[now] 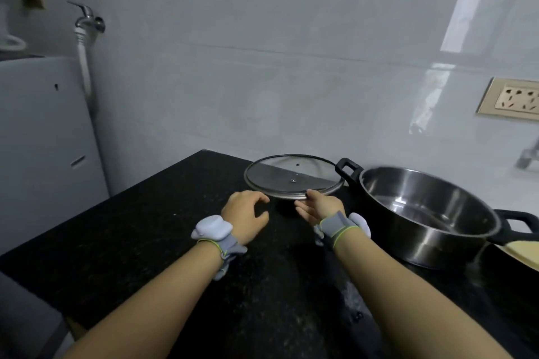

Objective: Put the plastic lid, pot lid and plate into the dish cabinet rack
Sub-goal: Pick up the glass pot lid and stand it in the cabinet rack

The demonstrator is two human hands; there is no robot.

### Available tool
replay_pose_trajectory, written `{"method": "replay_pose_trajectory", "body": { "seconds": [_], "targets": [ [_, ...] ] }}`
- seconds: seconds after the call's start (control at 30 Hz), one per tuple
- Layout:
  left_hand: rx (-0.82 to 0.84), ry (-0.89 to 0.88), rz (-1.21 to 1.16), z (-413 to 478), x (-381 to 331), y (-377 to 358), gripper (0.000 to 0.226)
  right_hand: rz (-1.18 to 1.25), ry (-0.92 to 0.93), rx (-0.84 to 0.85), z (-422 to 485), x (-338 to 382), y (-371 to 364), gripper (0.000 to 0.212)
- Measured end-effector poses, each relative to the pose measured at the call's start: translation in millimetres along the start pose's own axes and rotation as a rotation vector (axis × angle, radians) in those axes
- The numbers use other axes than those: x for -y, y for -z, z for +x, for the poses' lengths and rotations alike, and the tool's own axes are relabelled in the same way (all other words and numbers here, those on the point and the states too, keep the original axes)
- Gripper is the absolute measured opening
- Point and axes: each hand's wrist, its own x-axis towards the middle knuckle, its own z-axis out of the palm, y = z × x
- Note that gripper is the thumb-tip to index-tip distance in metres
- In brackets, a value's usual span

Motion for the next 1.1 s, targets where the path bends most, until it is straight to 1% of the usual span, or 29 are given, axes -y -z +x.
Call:
{"method": "replay_pose_trajectory", "body": {
  "seconds": [0.17,0.27,0.3,0.43,0.53,0.6,0.77,0.9,0.97,1.03,1.1],
  "targets": [
    [-0.097,-0.031,0.025,15,-5,-2,0.038,-0.017,0.003,0.008,6,4,-7,0.035],
    [-0.118,-0.056,0.024,20,-6,-5,0.039,0.004,0.022,-0.019,7,8,-10,0.017],
    [-0.124,-0.069,0.023,21,-6,-6,0.039,0.008,0.028,-0.035,8,9,-10,0.015],
    [-0.208,-0.135,0.03,23,-3,0,0.033,-0.017,0.06,-0.039,6,12,-15,0.016],
    [-0.175,-0.15,0.052,22,-2,8,0.025,-0.105,0.106,-0.021,2,16,-24,0.018],
    [-0.159,-0.171,0.074,19,-1,11,0.025,-0.169,0.128,-0.024,0,19,-27,0.019],
    [-0.237,-0.185,0.078,13,0,19,0.021,-0.299,0.152,0.081,-10,23,-25,0.024],
    [-0.28,-0.146,0.024,10,-3,26,0.016,-0.34,0.213,0.067,-13,30,-21,0.035],
    [-0.314,-0.104,-0.023,9,-5,30,0.016,-0.375,0.269,0.028,-13,27,-19,0.032],
    [-0.358,-0.057,-0.07,9,-8,35,0.017,-0.492,0.358,-0.048,-5,16,-19,0.026],
    [-0.408,0.0,-0.141,10,-10,41,0.02,-0.568,0.413,-0.106,3,5,-22,0.026]
  ]
}}
